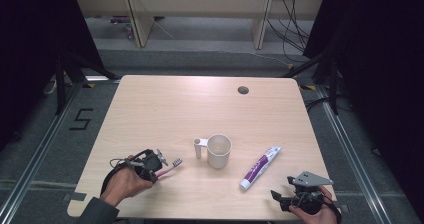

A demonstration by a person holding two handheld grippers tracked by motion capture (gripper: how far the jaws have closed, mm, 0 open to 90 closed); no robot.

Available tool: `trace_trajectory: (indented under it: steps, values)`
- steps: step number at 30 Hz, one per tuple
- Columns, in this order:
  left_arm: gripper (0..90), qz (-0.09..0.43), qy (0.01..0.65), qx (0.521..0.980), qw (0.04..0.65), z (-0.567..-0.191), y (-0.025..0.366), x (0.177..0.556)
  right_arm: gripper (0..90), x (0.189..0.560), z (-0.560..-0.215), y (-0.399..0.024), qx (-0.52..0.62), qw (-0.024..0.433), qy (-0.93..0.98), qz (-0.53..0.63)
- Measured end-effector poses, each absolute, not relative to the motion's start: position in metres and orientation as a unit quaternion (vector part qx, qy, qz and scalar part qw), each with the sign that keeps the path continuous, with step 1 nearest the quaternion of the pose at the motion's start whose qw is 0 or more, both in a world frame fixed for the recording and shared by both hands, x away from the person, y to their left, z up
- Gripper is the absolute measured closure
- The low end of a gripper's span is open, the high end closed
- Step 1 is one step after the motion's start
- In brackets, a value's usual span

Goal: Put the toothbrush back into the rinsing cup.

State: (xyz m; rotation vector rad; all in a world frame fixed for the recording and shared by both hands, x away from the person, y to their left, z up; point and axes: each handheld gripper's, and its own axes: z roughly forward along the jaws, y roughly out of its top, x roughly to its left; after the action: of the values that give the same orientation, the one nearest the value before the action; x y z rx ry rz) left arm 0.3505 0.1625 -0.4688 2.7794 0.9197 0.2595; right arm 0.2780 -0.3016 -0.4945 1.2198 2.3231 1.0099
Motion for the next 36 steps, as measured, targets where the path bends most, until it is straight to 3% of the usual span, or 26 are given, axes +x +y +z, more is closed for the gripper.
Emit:
trace_trajectory:
  steps: [6, 16, 21, 22, 36]
  values:
    - [83.4, 0.088, 0.323, 0.932, 0.141, -0.457, 0.175, 0.35, 21.4, 0.278, -0.495, -0.302, 0.43, 0.166, 0.812, 0.358]
    - [83.4, 0.12, 0.338, 0.896, 0.261, -0.441, 0.191, 0.353, 21.5, 0.278, -0.495, -0.301, 0.437, 0.154, 0.808, 0.364]
    - [83.3, 0.131, 0.341, 0.885, 0.288, -0.442, 0.191, 0.353, 21.5, 0.28, -0.495, -0.303, 0.425, 0.169, 0.812, 0.364]
    - [83.3, 0.147, 0.355, 0.868, 0.315, -0.445, 0.189, 0.352, 21.4, 0.28, -0.495, -0.302, 0.425, 0.169, 0.811, 0.364]
    - [83.4, 0.197, 0.366, 0.805, 0.423, -0.437, 0.188, 0.353, 21.5, 0.281, -0.495, -0.304, 0.437, 0.168, 0.803, 0.368]
